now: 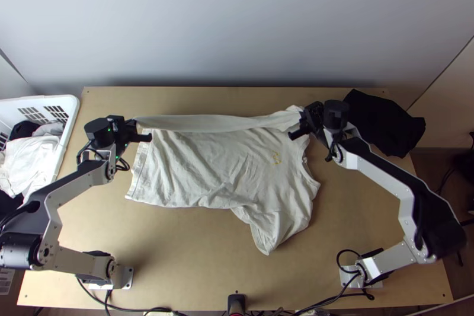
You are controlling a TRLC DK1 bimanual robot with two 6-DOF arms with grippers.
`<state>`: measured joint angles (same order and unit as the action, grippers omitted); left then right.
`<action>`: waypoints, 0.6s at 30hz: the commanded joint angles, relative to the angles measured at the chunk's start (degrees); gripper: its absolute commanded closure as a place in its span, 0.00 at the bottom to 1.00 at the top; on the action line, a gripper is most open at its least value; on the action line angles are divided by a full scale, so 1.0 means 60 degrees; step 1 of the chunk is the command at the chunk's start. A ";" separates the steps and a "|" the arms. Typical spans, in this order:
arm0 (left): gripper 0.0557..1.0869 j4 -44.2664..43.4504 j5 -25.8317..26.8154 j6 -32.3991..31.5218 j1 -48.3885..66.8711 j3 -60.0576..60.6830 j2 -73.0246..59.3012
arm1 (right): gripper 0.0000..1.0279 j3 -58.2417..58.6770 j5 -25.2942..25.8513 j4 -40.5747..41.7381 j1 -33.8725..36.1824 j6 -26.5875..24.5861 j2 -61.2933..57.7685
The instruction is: Fold the t-shirt
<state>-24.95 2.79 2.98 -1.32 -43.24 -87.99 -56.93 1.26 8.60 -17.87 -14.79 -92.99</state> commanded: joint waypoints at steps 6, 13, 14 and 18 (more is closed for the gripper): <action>0.97 0.0877 0.0385 0.0118 -0.0117 0.0806 0.1129 | 0.97 0.1314 0.0025 -0.0335 -0.0201 0.0091 0.1612; 0.97 0.1170 0.0385 0.0177 -0.0131 0.1216 0.1568 | 0.97 0.1973 0.0025 -0.0642 -0.0259 0.0121 0.2447; 0.97 0.1229 0.0400 0.0177 -0.0131 0.1260 0.1656 | 0.97 0.2090 0.0025 -0.0672 -0.0259 0.0121 0.2578; 0.97 0.1419 0.0400 0.0177 -0.0131 0.1524 0.1979 | 0.97 0.2500 0.0025 -0.0848 -0.0259 0.0121 0.3033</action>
<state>-18.24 4.97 3.90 -2.00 -36.49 -79.11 -45.93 1.48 4.95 -19.25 -14.13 -79.44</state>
